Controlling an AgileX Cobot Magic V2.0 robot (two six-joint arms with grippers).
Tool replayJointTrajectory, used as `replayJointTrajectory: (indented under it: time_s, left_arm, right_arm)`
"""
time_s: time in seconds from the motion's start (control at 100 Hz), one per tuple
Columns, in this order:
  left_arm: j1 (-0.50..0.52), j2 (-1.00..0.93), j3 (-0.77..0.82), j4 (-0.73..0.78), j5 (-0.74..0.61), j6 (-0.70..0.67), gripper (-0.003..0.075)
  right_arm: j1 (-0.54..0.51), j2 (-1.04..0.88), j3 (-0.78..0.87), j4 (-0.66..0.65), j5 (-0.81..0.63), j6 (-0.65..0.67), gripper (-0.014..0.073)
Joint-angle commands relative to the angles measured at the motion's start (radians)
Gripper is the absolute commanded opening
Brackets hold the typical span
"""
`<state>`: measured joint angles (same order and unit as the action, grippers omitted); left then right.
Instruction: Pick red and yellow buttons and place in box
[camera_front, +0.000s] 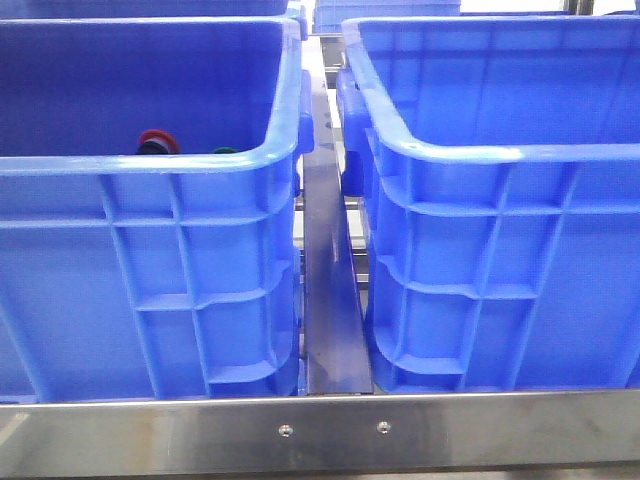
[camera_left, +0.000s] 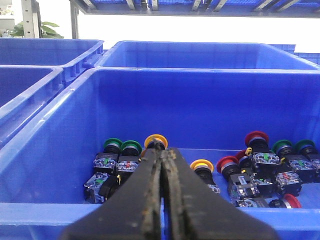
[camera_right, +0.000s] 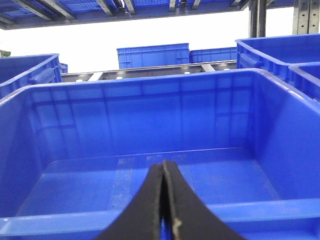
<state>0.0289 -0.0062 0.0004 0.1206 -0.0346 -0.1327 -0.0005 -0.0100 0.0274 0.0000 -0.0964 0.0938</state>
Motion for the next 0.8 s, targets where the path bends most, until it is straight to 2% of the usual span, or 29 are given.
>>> replayJointTrajectory:
  time_s: [0.0,0.32,0.45,0.69,0.79]
  left_arm:
    - [-0.004,-0.029,0.046,-0.001,-0.077,0.002,-0.0019]
    - [-0.004,-0.029,0.042,-0.001,-0.079,0.002,-0.0019]
    - [-0.004,-0.029,-0.015,-0.001,-0.069,0.002,-0.0019]
    - [-0.004,0.060,-0.292,-0.003,0.127,0.002,-0.0019]
    - [-0.004,0.150,-0.436,-0.003,0.264,0.002,-0.0019]
  right_arm:
    - [0.000,-0.026,-0.012,-0.005,-0.082,-0.003,-0.0067]
    - [0.000,-0.026,-0.012,-0.005,-0.082,-0.003,-0.0067]
    - [0.000,-0.026,-0.012,-0.005,-0.082,-0.003,-0.0067]
    - [0.000,-0.026,-0.012,-0.005,-0.082,-0.003,-0.0067]
    - [0.000,-0.026,-0.012,-0.005,-0.082,-0.003,-0.0067]
